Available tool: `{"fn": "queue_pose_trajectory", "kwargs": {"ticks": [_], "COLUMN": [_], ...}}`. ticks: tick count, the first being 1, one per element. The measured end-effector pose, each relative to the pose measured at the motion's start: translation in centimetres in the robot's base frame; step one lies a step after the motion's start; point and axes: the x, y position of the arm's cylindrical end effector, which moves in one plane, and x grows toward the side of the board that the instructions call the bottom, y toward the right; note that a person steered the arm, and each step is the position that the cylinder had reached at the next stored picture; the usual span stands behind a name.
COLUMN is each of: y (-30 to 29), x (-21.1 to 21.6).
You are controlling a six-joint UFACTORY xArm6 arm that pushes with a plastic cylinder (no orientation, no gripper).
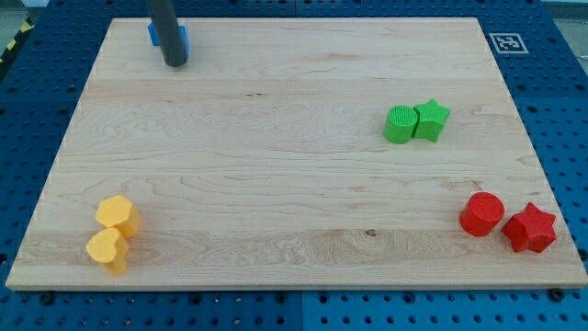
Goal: Push the green star to the top right
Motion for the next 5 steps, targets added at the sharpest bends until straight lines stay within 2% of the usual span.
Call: {"fn": "queue_pose_trajectory", "kwargs": {"ticks": [2, 4, 5], "y": [8.4, 8.5, 11.9], "x": [12.5, 13.2, 13.2]}}
